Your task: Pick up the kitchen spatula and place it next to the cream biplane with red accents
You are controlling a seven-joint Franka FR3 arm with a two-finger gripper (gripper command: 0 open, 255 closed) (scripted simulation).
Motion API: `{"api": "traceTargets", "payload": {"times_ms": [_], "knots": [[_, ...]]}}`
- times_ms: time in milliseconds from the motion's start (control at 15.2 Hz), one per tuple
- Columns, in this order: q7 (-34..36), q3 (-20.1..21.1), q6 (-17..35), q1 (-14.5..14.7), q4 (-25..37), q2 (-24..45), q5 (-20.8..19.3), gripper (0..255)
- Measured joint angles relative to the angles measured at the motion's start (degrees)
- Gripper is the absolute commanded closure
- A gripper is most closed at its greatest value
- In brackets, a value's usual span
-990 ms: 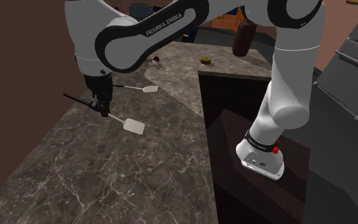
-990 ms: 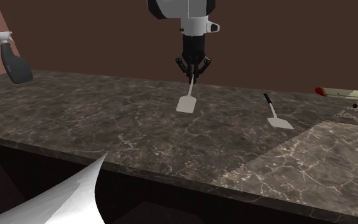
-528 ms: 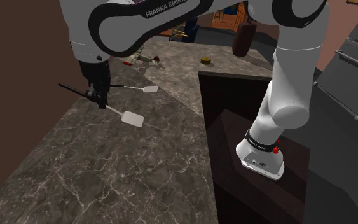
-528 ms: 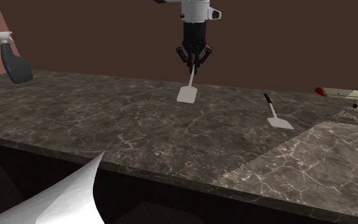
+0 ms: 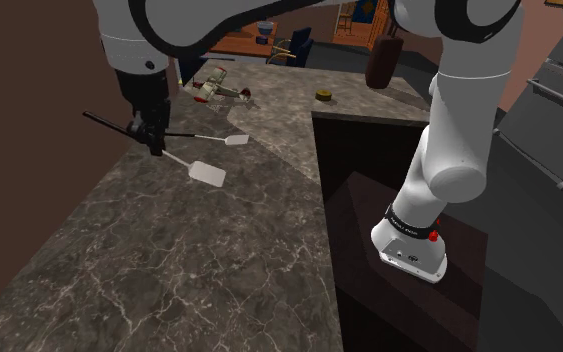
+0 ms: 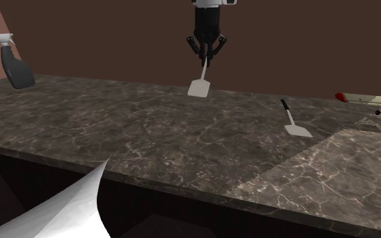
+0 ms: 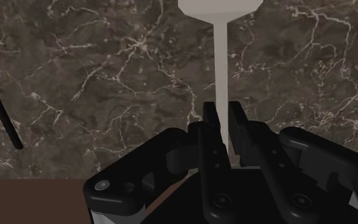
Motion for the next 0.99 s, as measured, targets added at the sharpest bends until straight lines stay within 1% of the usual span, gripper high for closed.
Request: {"api": "traceTargets", "payload": {"times_ms": [132,462,792,858,990], "knots": [[-0.74,-0.12,-0.87,-0.46,0.40,-0.56,0.36,255],[-7.07,-1.79,0.56,-4.84,-5.99,-6.17,3.43,255],[-14.92,-4.64,2.22,-9.30,-11.98,-10.95,6.14,255],[-16.34,-5.24,1.80,-10.00,-11.70,-11.11,6.33,255],[-19.18,-6.43,2.23,-11.42,-13.49,-12.55,7.09,255]]}}
